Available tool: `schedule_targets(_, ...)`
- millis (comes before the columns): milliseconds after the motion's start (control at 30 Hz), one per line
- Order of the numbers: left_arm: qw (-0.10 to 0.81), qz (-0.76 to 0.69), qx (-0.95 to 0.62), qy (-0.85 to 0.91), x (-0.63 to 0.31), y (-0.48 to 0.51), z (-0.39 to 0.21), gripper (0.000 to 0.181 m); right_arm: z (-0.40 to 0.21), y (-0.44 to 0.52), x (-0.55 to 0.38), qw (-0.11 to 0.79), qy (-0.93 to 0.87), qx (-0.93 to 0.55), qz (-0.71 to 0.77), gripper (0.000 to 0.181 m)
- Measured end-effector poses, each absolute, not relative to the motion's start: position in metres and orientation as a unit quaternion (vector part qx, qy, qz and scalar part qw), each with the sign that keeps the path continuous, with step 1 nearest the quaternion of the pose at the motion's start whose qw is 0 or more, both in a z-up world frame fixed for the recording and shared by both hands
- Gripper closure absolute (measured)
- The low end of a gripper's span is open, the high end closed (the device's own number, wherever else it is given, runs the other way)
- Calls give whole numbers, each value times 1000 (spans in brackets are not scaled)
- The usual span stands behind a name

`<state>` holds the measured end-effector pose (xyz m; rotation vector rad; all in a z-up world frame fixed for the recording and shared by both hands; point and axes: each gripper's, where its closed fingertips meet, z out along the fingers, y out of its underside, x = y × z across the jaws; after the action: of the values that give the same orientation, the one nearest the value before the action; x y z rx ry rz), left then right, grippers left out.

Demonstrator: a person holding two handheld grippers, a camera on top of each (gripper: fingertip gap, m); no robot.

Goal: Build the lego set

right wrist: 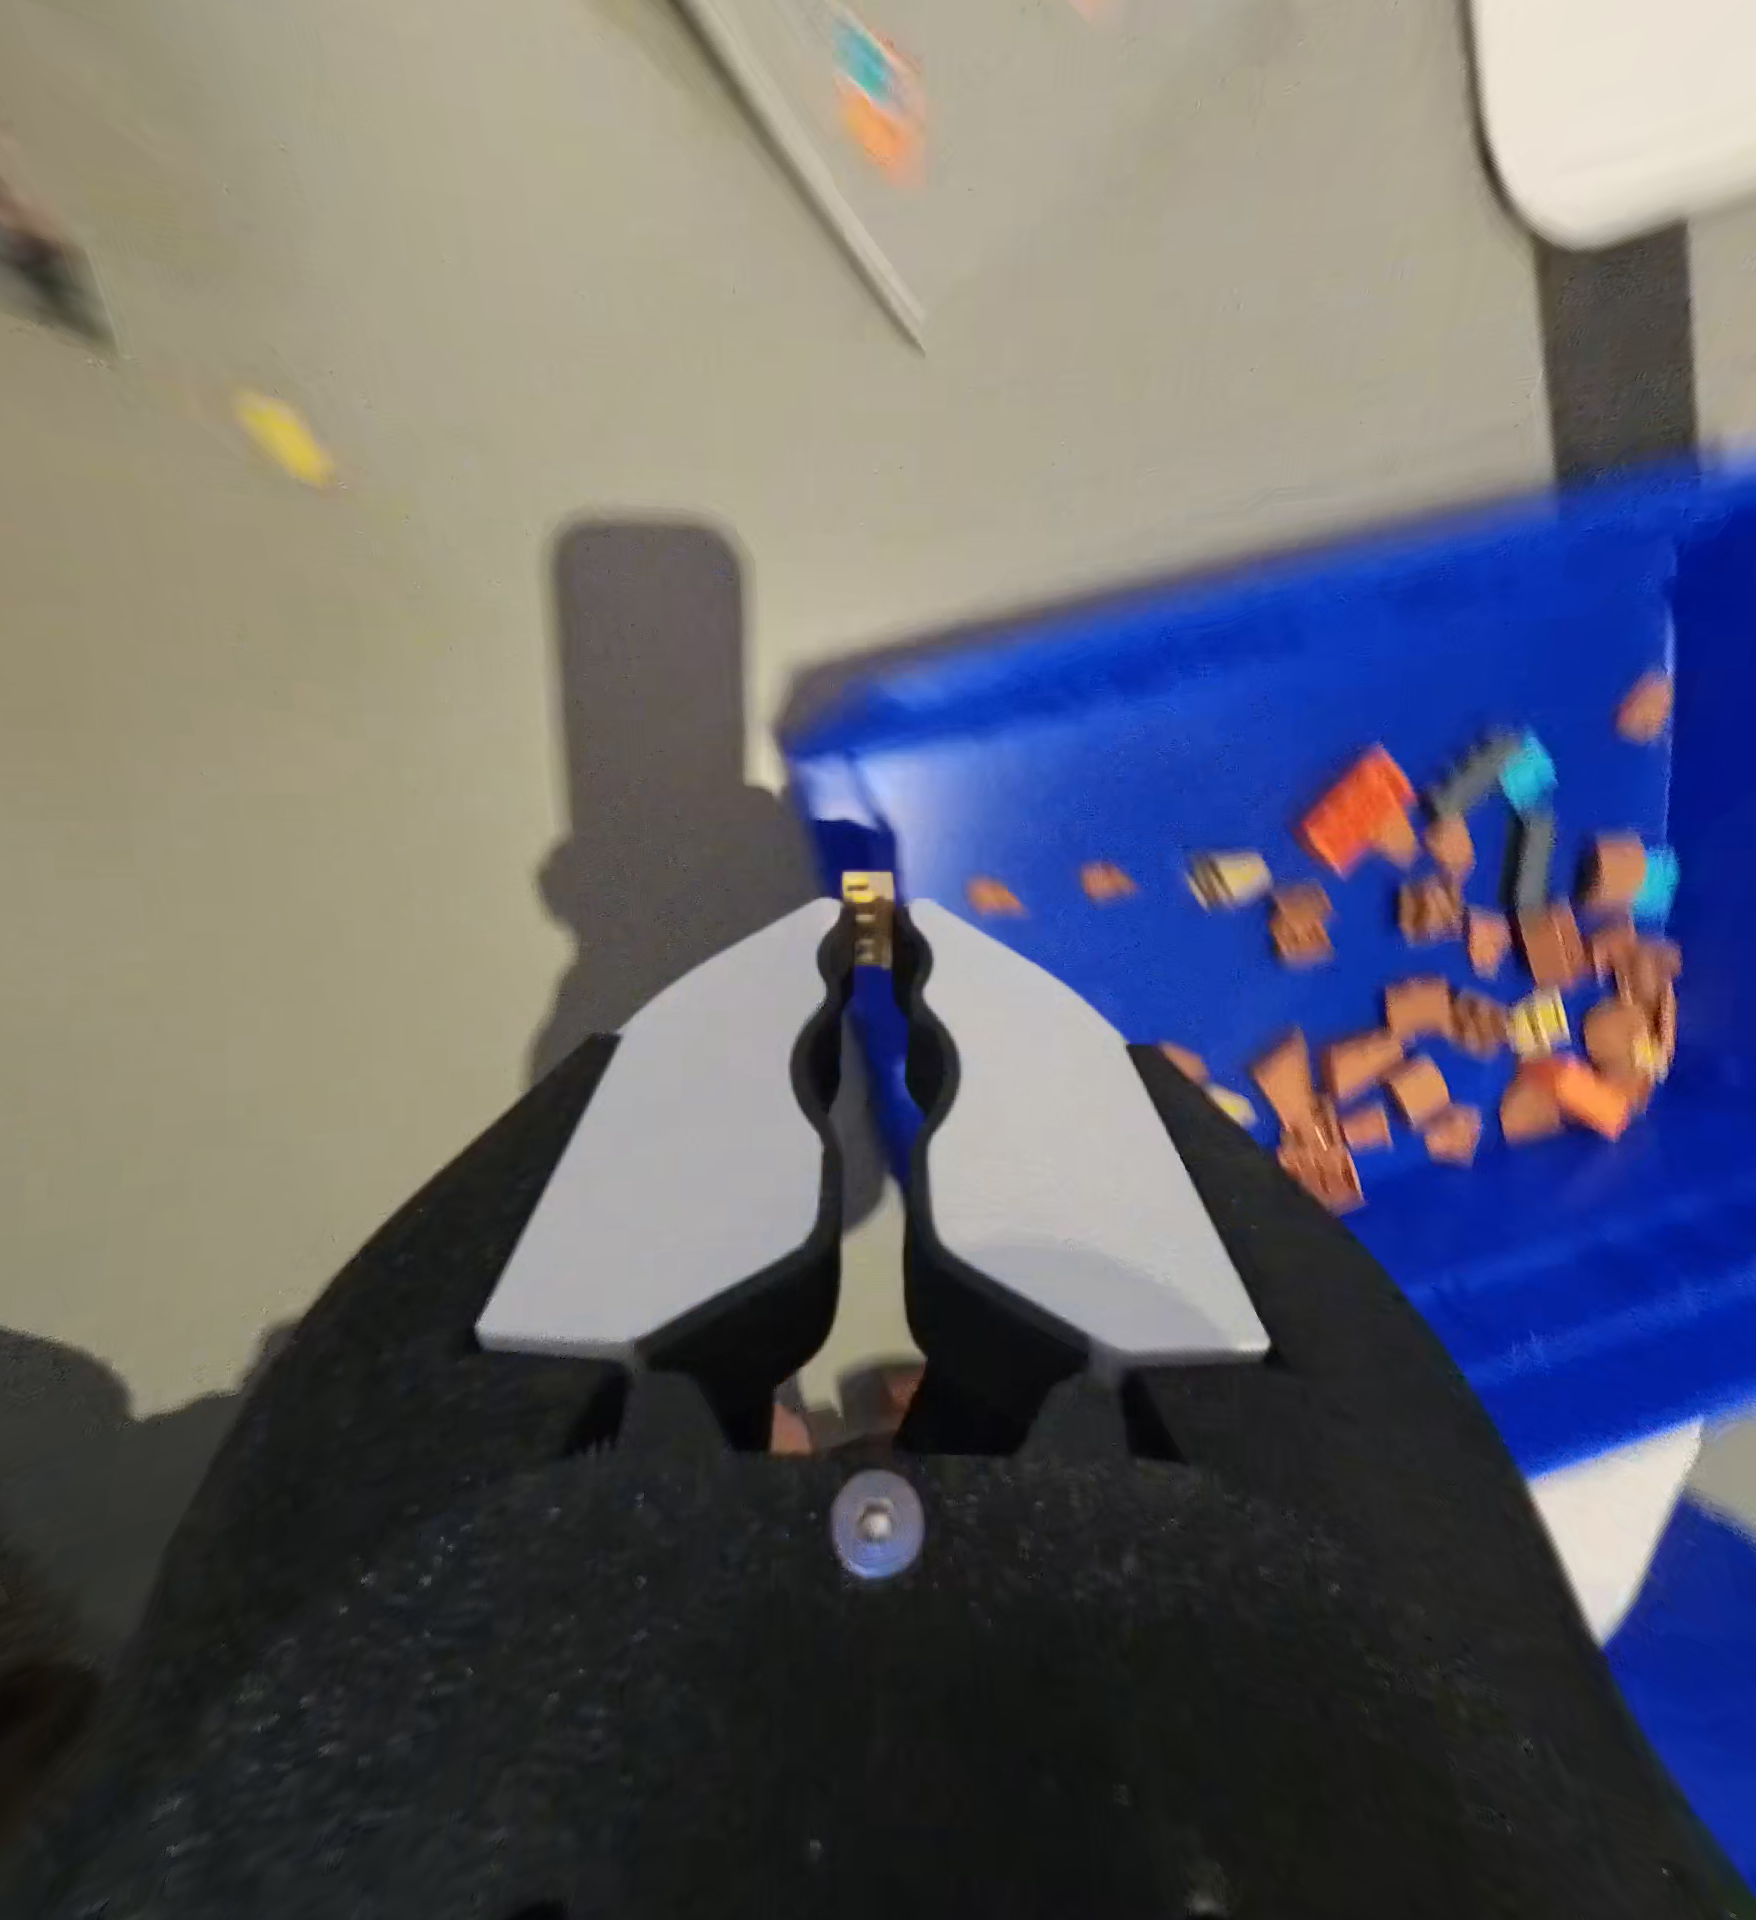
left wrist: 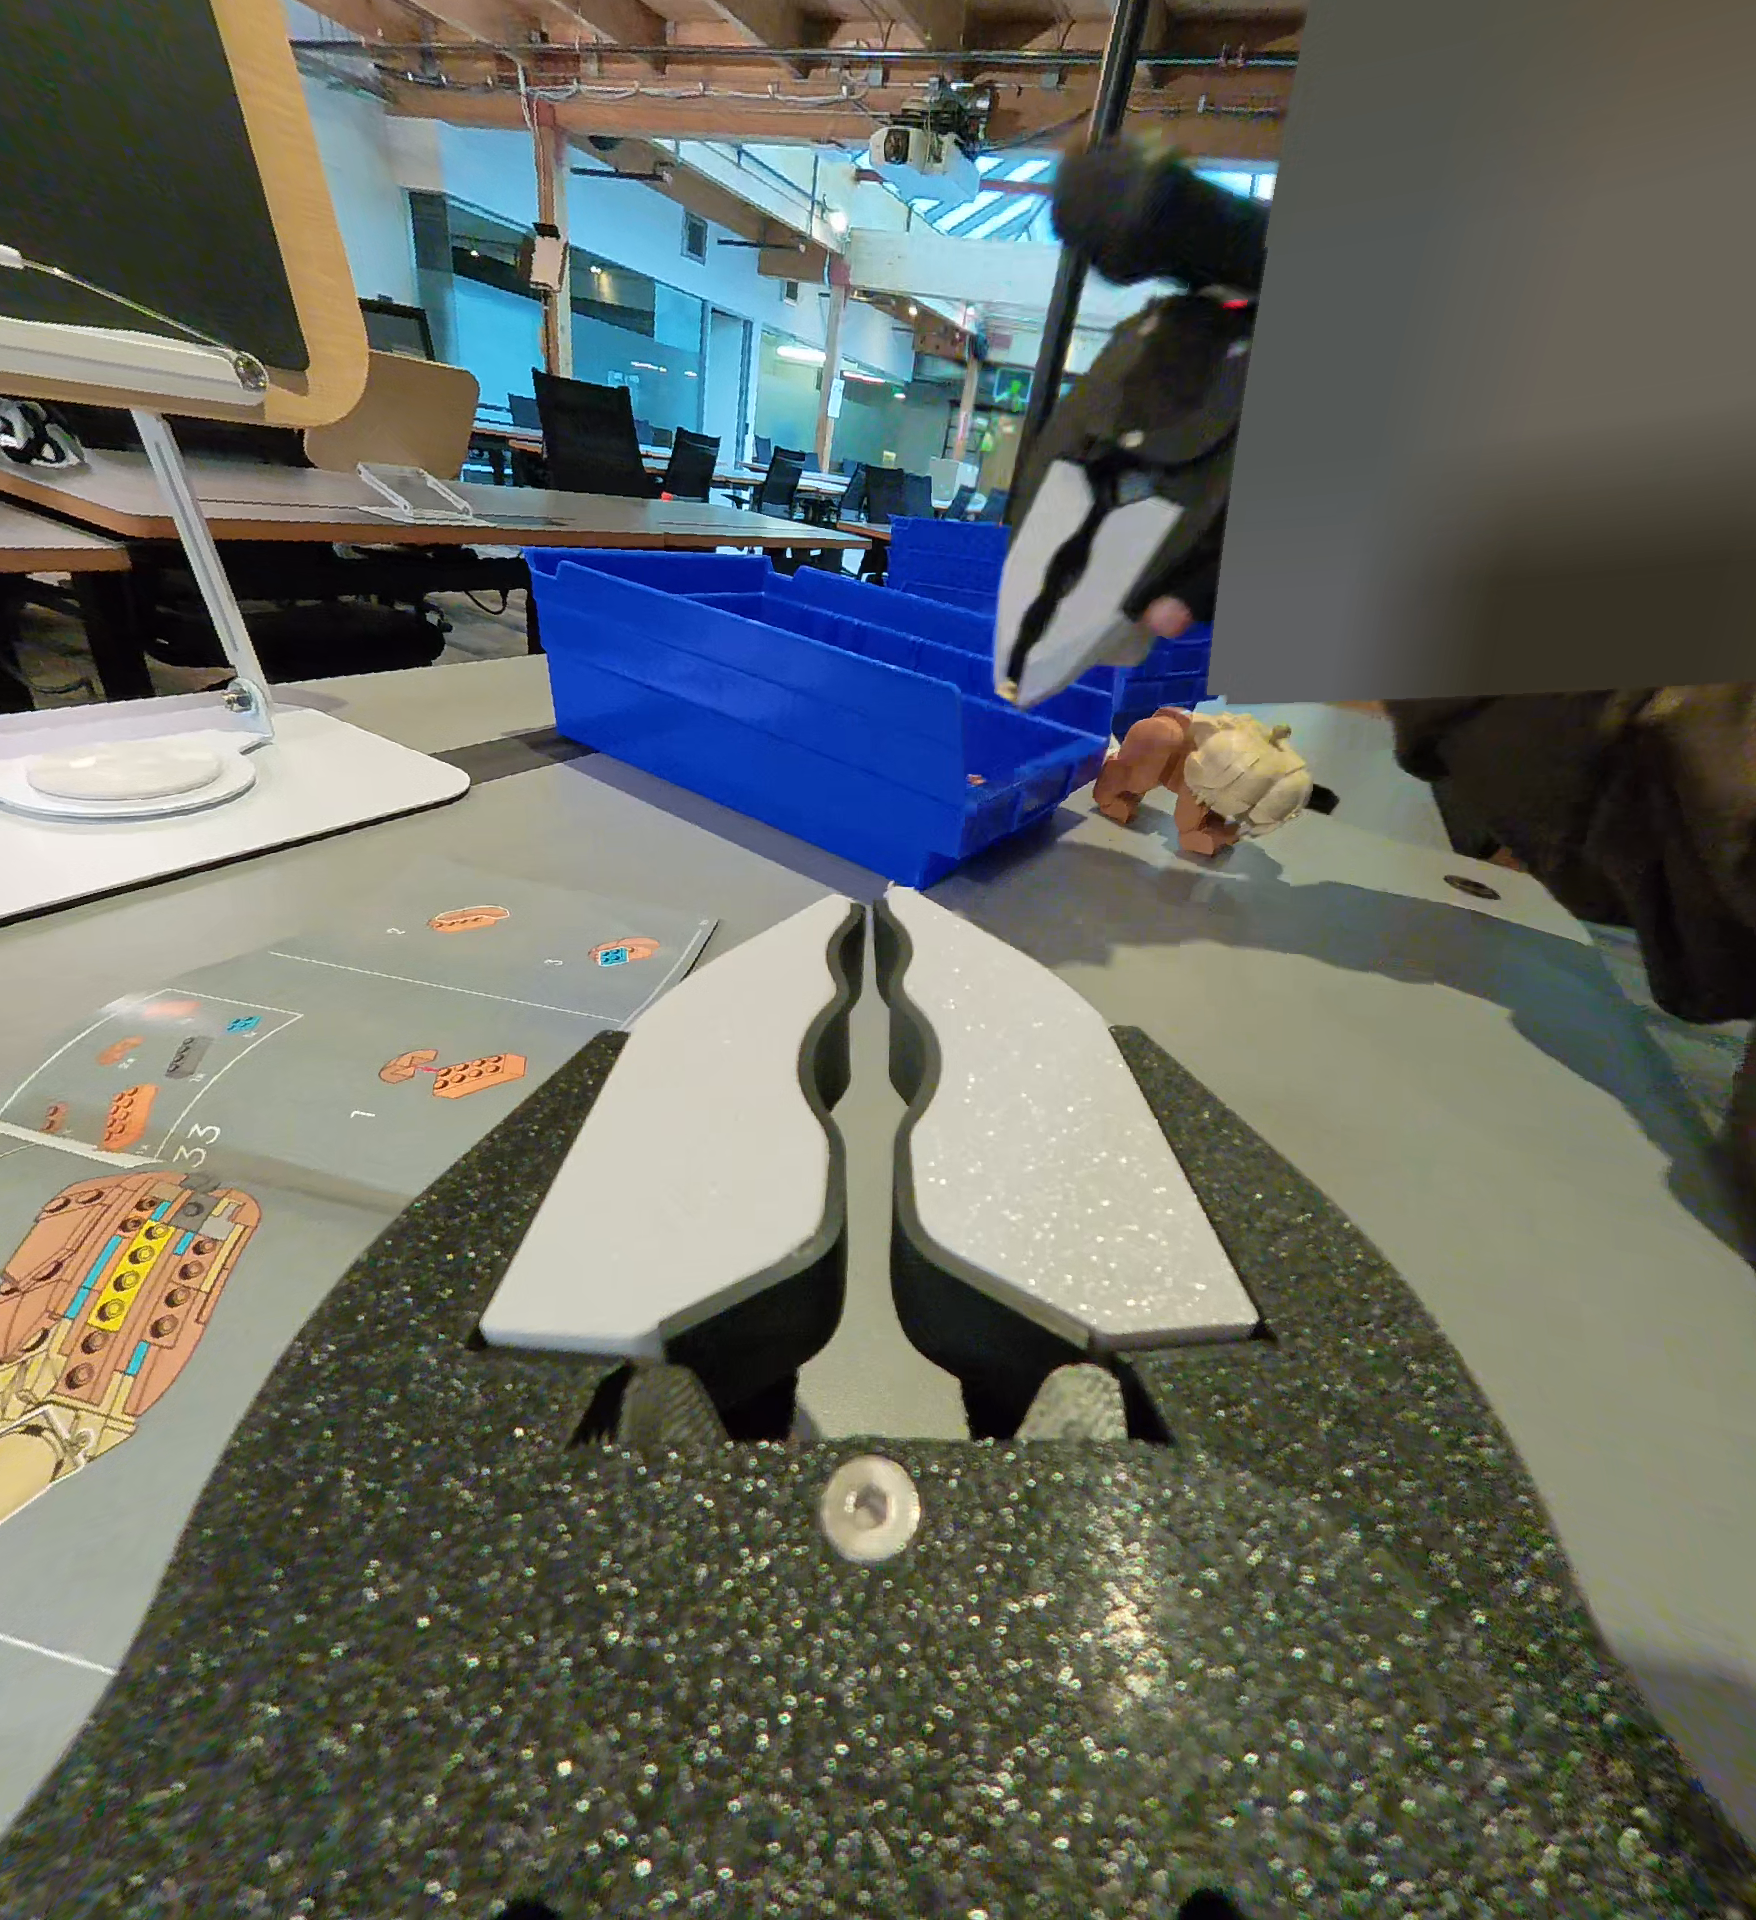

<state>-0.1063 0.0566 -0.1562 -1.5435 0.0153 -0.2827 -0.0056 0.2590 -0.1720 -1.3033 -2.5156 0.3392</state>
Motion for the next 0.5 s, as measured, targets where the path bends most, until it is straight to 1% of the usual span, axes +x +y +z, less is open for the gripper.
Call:
schedule_targets(100, 708, -126, -695, 6, -106, 57, -156, 180, -188, 186, -8, 134, -905, -378, 141, 175)
schedule_targets(200, 709, -123, -695, 6, -107, 56, -156, 180, -226, 152, -14, 98, -919, -355, 139, 174)
schedule_targets(333, 709, -117, -696, 7, -108, 56, -156, 180, -262, 145, -14, 60, -922, -362, 123, 174)
schedule_targets(500, 708, -120, -696, 7, -108, 56, -156, 180, -267, 147, -13, 55, -917, -371, 133, 171)
